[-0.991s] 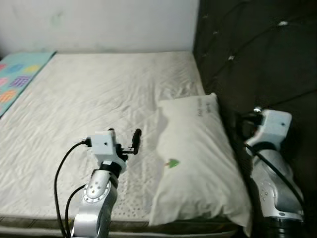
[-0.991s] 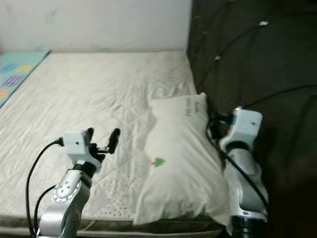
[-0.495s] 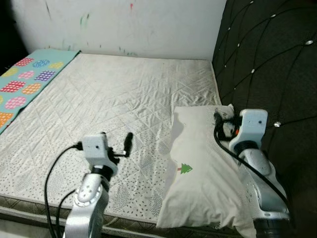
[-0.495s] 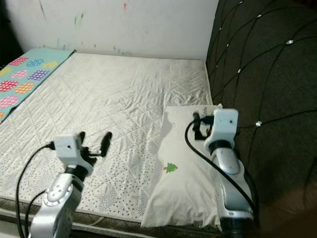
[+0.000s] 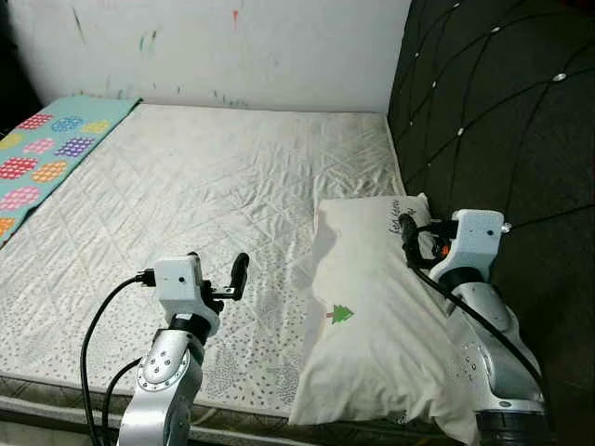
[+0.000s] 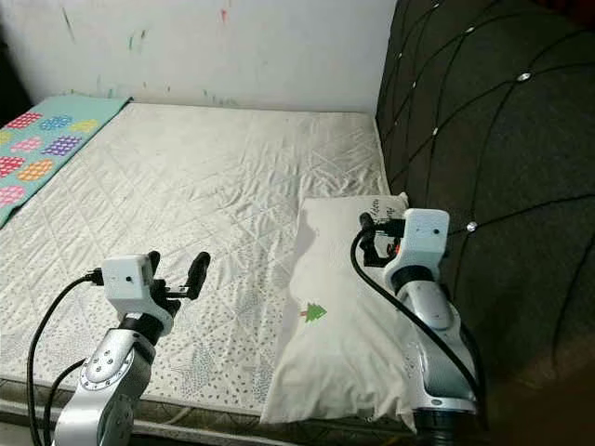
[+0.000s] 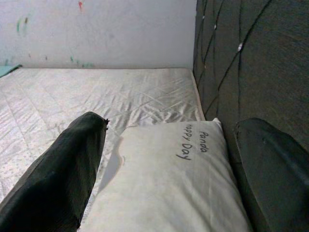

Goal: Clean up the room

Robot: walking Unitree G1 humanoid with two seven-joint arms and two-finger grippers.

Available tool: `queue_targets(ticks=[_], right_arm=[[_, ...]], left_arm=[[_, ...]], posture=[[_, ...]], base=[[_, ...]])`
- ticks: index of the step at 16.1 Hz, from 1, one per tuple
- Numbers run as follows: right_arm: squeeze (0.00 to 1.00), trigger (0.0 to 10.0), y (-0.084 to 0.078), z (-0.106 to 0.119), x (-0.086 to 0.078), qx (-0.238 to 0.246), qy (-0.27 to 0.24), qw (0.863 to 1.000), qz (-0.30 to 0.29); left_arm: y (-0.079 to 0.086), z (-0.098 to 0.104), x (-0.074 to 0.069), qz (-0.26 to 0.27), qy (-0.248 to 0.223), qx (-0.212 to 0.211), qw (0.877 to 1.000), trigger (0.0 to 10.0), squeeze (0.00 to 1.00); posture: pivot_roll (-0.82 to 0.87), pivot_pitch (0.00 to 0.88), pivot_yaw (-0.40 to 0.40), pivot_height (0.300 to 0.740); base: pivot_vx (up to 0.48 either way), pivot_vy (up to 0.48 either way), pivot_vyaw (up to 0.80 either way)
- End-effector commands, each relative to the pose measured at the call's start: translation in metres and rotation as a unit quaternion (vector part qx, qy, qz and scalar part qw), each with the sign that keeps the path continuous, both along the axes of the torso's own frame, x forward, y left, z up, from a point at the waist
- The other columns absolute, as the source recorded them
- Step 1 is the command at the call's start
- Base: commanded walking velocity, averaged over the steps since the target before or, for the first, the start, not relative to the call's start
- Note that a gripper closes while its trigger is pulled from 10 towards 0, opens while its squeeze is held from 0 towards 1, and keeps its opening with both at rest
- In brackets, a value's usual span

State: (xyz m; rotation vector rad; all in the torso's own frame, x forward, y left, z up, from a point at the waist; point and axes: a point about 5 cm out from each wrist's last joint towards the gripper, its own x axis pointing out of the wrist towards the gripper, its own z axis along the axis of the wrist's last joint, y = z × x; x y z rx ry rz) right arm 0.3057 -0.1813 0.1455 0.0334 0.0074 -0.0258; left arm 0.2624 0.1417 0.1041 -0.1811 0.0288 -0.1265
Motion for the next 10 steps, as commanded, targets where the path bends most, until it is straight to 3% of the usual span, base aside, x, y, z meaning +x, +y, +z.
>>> queue_targets(ticks=[1, 5, 10], right_arm=[[0.0, 10.0, 0.001, 0.0032, 0.0016, -0.001, -0.003, 1.0, 0.006], [0.0, 10.0, 0.0, 0.0016, 0.0009, -0.003, 0.0, 1.0, 0.002], [0.0, 10.0, 0.0005, 0.0, 0.0001, -0.004, 0.004, 1.0, 0.002]], left_arm=[[-0.0009, 0.0053, 0.0015, -0.005, -0.008, 0.0, 1.0, 10.0, 0.0], [-0.0011, 0.0051, 0.0009, -0.007, -0.006, 0.0, 1.0, 10.0, 0.0], [0.0, 0.0024, -0.0004, -0.007, 0.0, 0.001, 1.0, 10.0, 0.0]], posture=[[-0.06, 0.016, 0.044, 0.74], [-0.06, 0.023, 0.045, 0.74], [-0.06, 0.028, 0.047, 0.74]], base=[[0.0, 0.0, 0.0], [0.0, 0.0, 0.0], [0.0, 0.243, 0.0]])
